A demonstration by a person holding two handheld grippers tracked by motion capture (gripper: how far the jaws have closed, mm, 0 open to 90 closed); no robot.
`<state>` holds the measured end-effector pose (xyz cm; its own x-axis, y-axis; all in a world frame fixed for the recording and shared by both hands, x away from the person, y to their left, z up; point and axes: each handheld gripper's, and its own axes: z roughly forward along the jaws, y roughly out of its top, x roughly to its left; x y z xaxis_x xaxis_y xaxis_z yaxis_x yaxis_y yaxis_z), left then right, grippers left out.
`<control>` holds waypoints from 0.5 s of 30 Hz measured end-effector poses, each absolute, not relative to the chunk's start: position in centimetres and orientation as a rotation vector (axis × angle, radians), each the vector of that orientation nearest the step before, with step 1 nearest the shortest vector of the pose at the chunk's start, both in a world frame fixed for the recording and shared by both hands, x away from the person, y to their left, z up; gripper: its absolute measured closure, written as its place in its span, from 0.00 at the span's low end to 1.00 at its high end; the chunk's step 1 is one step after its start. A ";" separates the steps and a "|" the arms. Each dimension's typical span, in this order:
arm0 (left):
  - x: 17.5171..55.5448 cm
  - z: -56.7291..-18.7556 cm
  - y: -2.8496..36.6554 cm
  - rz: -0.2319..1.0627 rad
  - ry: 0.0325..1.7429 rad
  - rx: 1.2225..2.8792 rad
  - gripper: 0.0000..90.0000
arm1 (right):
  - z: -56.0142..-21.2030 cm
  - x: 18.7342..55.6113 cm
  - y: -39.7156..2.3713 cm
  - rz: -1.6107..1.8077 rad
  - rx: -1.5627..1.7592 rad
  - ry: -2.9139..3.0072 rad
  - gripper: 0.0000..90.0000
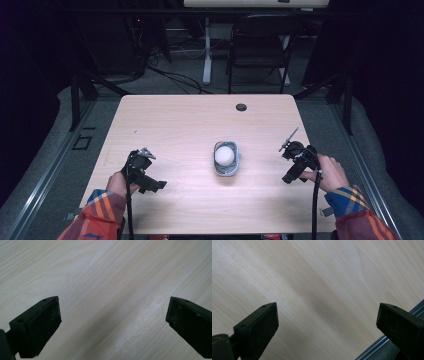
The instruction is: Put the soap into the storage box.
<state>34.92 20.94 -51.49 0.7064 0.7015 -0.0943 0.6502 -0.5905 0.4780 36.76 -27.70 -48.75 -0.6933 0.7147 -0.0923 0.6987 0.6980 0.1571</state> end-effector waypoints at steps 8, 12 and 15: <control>34.9 -51.5 20.9 0.138 1.030 2.432 0.00 | -51.1 35.4 -28.6 0.128 1.152 2.764 0.01; 34.9 -51.5 20.9 0.140 1.032 2.429 0.00 | -52.5 34.8 -28.8 0.146 1.138 2.771 0.02; 34.9 -51.4 20.9 0.139 1.027 2.432 0.00 | -53.2 34.7 -28.6 0.101 1.110 2.789 0.02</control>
